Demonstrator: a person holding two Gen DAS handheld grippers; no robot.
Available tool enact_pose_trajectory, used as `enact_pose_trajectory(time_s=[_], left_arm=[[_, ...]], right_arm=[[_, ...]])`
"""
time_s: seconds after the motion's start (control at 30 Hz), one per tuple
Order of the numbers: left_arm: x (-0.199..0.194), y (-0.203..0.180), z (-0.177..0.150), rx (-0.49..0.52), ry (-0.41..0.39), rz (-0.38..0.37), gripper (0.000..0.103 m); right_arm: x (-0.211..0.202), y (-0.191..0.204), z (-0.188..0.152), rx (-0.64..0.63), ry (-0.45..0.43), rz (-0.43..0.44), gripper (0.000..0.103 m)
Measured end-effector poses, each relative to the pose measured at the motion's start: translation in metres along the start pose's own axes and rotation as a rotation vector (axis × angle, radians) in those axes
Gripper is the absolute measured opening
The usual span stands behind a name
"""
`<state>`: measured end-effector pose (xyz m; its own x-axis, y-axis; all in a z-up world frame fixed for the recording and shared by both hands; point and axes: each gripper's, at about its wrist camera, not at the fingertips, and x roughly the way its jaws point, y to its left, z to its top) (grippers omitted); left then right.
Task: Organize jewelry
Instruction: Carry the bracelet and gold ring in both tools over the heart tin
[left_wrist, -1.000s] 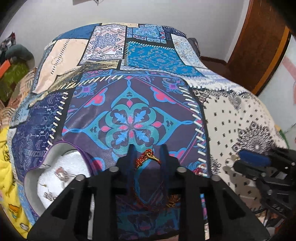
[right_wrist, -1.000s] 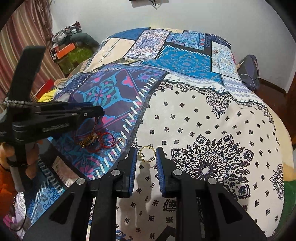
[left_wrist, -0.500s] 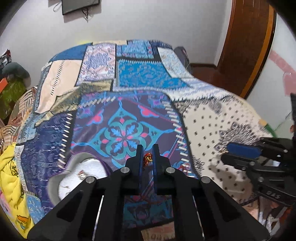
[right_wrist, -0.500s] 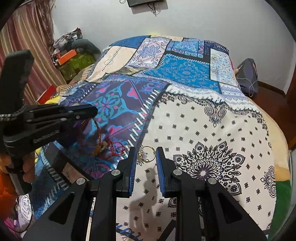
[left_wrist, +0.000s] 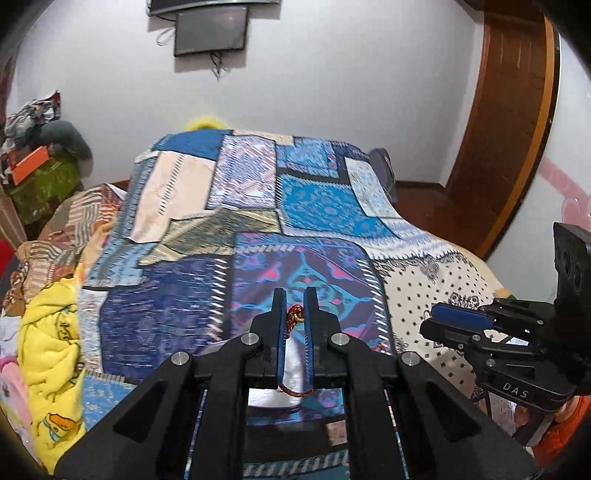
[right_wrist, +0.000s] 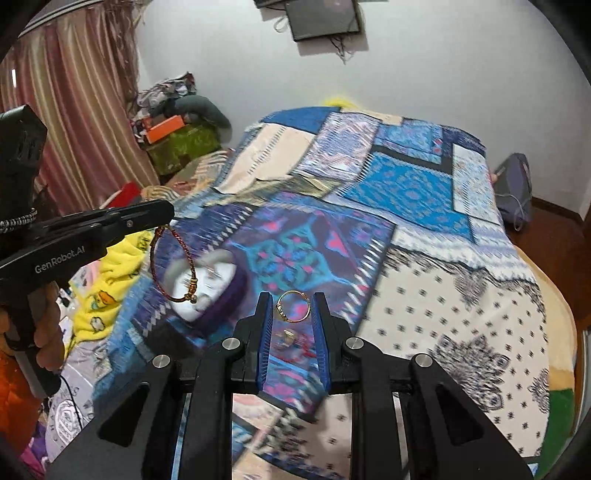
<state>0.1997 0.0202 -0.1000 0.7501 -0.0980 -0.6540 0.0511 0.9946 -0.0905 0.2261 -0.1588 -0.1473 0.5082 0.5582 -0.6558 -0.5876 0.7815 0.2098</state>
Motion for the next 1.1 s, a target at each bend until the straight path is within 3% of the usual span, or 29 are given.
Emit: enact_pose_trajectory(time_s=[0.43, 1.1], left_arm=[[-0.016, 0.053, -0.004, -0.064, -0.032, -0.006, 0.007], [0.049, 0.079, -0.028, -0.106, 0.066, -0.148, 0.007]], right_arm=[[0.025, 0.054, 0.018, -0.053, -0.010, 0.079, 0.019], [0.085, 0.077, 0.012, -0.110, 0.113, 0.087, 0.019]])
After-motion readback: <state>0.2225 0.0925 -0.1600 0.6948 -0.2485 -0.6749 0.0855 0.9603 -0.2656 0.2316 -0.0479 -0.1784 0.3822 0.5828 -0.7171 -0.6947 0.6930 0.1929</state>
